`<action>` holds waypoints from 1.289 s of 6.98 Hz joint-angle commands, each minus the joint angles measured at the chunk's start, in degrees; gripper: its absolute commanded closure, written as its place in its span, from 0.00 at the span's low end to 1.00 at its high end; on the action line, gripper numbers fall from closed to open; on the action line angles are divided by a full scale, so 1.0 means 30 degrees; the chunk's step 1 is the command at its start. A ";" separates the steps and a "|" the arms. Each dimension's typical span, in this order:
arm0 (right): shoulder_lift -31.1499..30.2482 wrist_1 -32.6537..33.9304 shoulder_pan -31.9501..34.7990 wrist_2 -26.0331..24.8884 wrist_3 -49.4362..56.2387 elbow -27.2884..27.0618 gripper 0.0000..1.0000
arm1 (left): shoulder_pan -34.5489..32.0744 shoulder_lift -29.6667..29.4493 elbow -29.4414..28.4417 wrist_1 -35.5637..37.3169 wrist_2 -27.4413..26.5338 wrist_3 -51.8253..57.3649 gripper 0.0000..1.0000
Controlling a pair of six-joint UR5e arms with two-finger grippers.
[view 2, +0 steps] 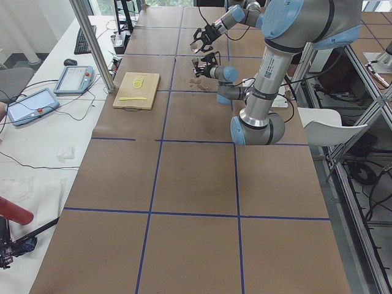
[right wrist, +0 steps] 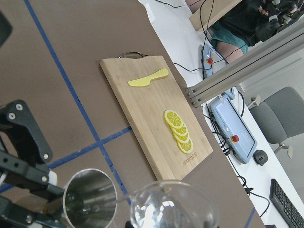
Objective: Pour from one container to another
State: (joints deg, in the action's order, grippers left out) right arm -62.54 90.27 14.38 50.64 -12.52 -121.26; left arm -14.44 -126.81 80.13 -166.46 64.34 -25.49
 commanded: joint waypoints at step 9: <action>0.0045 -0.0062 0.0011 -0.0239 -0.0712 -0.0041 0.78 | 0.0038 0.0023 0.0126 -0.0001 0.0000 0.0000 1.00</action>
State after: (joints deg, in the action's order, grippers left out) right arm -62.40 90.35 14.42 49.88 -12.68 -121.46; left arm -14.33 -126.74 80.43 -166.46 64.34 -25.49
